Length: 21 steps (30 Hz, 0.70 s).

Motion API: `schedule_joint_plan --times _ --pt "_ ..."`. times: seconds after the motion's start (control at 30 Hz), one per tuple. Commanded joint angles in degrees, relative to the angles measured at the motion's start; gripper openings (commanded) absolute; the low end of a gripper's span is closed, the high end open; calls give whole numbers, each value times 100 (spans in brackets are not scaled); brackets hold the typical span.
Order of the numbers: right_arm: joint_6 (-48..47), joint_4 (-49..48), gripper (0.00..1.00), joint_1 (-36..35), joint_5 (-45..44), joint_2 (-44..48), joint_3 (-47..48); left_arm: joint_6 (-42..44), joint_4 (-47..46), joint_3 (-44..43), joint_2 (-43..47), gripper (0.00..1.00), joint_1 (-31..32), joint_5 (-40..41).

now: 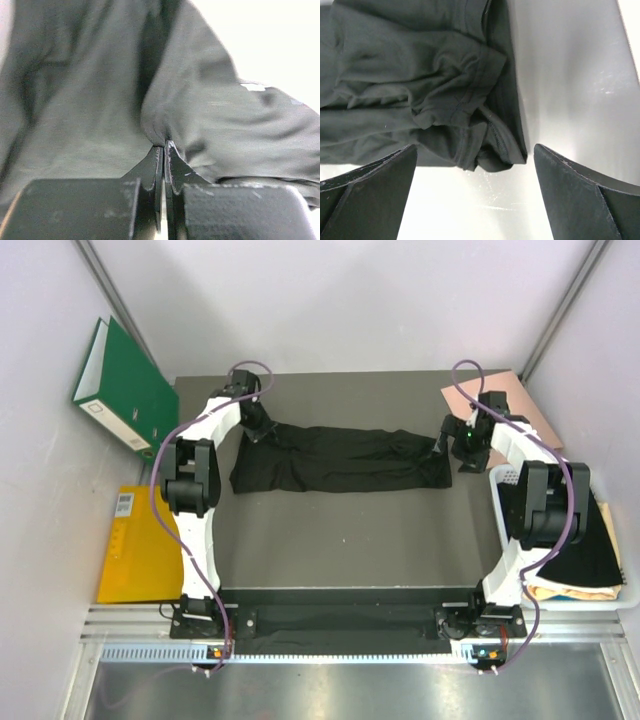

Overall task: Fold and stack the t-shirts
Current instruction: Fold the other side of the tshirt into a rectangle

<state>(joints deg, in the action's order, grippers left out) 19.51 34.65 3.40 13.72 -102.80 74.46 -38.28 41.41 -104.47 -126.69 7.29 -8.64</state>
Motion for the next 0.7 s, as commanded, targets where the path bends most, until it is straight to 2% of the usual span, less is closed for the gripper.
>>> schedule_joint_plan --times 0.0,0.1,0.2,0.23,0.27,0.37,0.4,0.53,0.67 --pt "-61 -284 100 12 368 375 -98 -380 -678 -512 427 0 27 -497" --pt "-105 -205 99 12 518 358 -107 -662 -678 -794 154 0 18 -594" --pt "-140 -117 96 12 667 401 -186 -1066 -993 -681 22 1 -43 -840" --pt "-175 -99 94 12 737 428 -255 -1206 -1290 -541 83 3 -104 -1250" --pt "-184 -64 93 12 755 506 -300 -1573 -2050 -79 144 17 -131 -1419" --pt "-184 -73 91 12 834 682 -502 -2382 -3424 635 259 61 -228 -2044" --pt "-202 -64 91 12 869 709 -546 -2420 -3455 629 233 79 -237 -2114" --pt "-245 6 90 12 931 902 -687 -2219 -3489 559 267 99 -246 -2308" --pt "-403 85 89 -23 853 1139 -564 -1834 -3324 454 435 99 -281 -2589"
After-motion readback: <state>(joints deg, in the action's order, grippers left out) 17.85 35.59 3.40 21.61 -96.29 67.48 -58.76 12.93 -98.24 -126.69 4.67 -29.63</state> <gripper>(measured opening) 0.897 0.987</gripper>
